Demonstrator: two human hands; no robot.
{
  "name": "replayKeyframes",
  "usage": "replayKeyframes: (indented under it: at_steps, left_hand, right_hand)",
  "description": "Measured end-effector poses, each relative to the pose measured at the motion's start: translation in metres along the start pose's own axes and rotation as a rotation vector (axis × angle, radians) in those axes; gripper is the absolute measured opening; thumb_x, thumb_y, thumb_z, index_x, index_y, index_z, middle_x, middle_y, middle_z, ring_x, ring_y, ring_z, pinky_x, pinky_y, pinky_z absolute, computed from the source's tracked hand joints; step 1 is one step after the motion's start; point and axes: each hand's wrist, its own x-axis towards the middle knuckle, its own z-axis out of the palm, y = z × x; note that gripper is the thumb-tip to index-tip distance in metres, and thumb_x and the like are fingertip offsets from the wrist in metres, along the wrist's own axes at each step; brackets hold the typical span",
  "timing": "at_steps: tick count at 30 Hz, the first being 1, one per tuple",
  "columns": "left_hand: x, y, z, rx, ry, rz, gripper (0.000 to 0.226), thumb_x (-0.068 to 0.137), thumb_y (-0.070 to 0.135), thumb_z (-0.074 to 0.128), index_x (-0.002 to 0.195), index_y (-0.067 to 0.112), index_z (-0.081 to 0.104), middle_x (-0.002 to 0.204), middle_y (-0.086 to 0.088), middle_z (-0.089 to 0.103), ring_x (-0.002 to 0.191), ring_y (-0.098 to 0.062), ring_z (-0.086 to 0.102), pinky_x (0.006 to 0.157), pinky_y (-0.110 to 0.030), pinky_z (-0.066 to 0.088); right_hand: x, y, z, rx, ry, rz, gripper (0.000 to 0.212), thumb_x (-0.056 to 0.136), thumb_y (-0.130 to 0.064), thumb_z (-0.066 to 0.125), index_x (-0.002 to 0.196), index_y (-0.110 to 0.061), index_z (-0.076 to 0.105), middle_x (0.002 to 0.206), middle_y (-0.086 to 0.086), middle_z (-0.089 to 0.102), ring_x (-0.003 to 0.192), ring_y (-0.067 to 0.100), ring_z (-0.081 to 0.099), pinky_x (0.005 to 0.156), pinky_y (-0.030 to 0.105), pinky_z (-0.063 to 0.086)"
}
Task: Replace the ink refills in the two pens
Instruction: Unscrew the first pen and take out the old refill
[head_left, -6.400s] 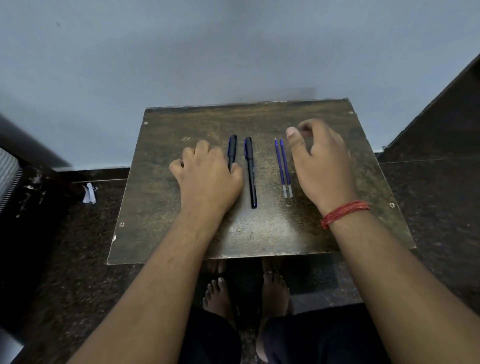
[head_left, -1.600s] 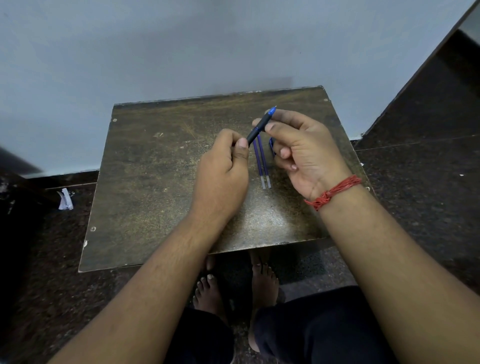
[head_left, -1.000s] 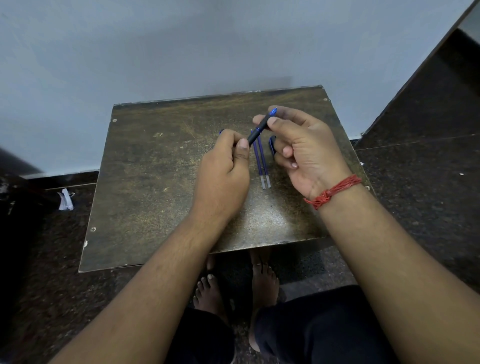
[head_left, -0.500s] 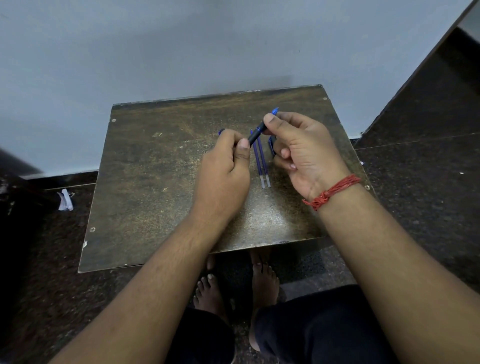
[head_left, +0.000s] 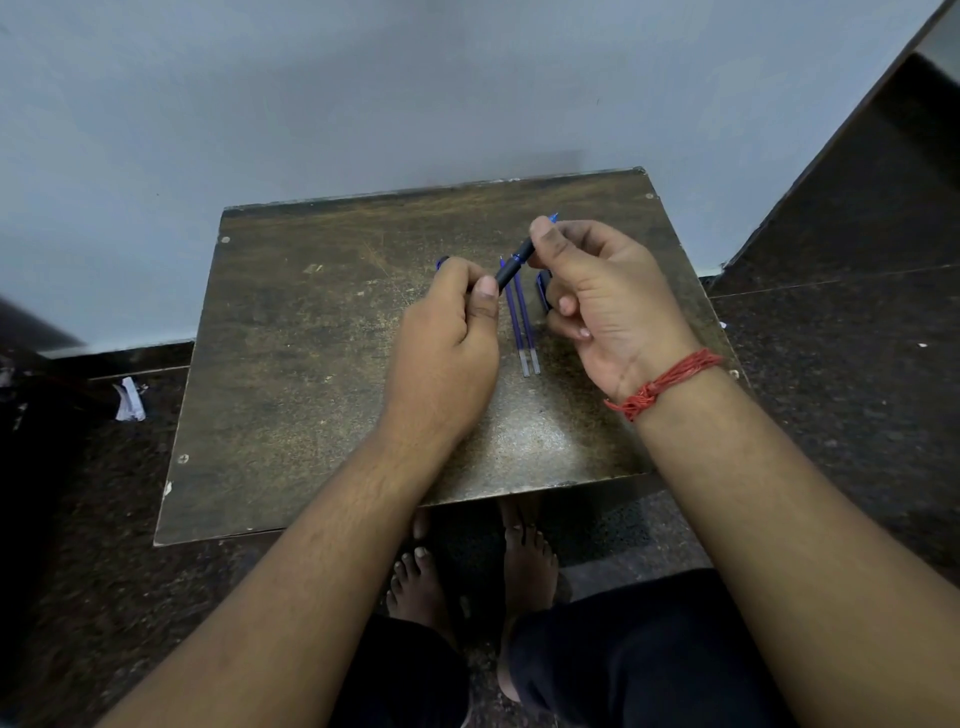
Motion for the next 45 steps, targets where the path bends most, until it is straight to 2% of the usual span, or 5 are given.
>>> replayKeyframes:
  at_steps: [5, 11, 21, 34, 45]
  left_hand:
    - [0.0004, 0.0, -0.0001, -0.002, 0.002, -0.001, 0.018, 0.104, 0.02, 0.046, 0.088, 0.014, 0.054, 0.06, 0.012, 0.044, 0.053, -0.002, 0.042, 0.049, -0.018, 0.028]
    - [0.0002, -0.0001, -0.0003, 0.008, 0.002, -0.001, 0.019, 0.104, 0.019, 0.046, 0.091, 0.01, 0.056, 0.061, 0.012, 0.044, 0.053, -0.001, 0.042, 0.049, -0.017, 0.028]
    - [-0.0007, -0.0004, 0.0007, 0.009, -0.006, 0.004, 0.02, 0.104, 0.024, 0.045, 0.09, 0.013, 0.055, 0.061, 0.012, 0.044, 0.053, -0.003, 0.041, 0.05, -0.023, 0.029]
    - [-0.001, -0.0003, 0.0003, 0.014, -0.003, 0.016, 0.02, 0.104, 0.025, 0.044, 0.09, 0.015, 0.055, 0.061, 0.009, 0.046, 0.056, -0.005, 0.042, 0.051, -0.027, 0.033]
    - [-0.0016, 0.0003, 0.0005, 0.017, -0.009, 0.019, 0.019, 0.104, 0.026, 0.042, 0.094, 0.018, 0.056, 0.062, 0.007, 0.048, 0.056, -0.009, 0.044, 0.054, -0.037, 0.039]
  right_hand:
    - [0.0012, -0.0006, -0.0009, 0.018, -0.025, 0.004, 0.003, 0.092, -0.013, 0.07, 0.093, -0.011, 0.069, 0.08, 0.004, 0.069, 0.044, 0.006, 0.04, 0.035, 0.016, 0.025]
    - [0.0019, -0.0021, -0.0021, 0.066, -0.059, 0.002, 0.021, 0.093, -0.001, 0.054, 0.11, -0.004, 0.066, 0.105, 0.013, 0.077, 0.042, 0.007, 0.04, 0.036, 0.017, 0.025]
    - [0.0005, -0.0006, -0.0002, -0.009, 0.014, -0.012, 0.013, 0.092, -0.018, 0.072, 0.086, -0.015, 0.061, 0.071, -0.003, 0.067, 0.042, 0.006, 0.037, 0.037, 0.017, 0.024]
    - [0.0043, -0.0049, -0.0071, 0.11, -0.021, -0.052, 0.012, 0.094, -0.005, 0.056, 0.097, -0.007, 0.067, 0.097, 0.012, 0.076, 0.038, 0.006, 0.036, 0.037, 0.017, 0.025]
    - [0.0055, -0.0069, -0.0089, 0.096, 0.0, -0.077, 0.005, 0.094, -0.009, 0.065, 0.098, -0.009, 0.07, 0.091, 0.009, 0.07, 0.039, 0.006, 0.038, 0.037, 0.017, 0.026]
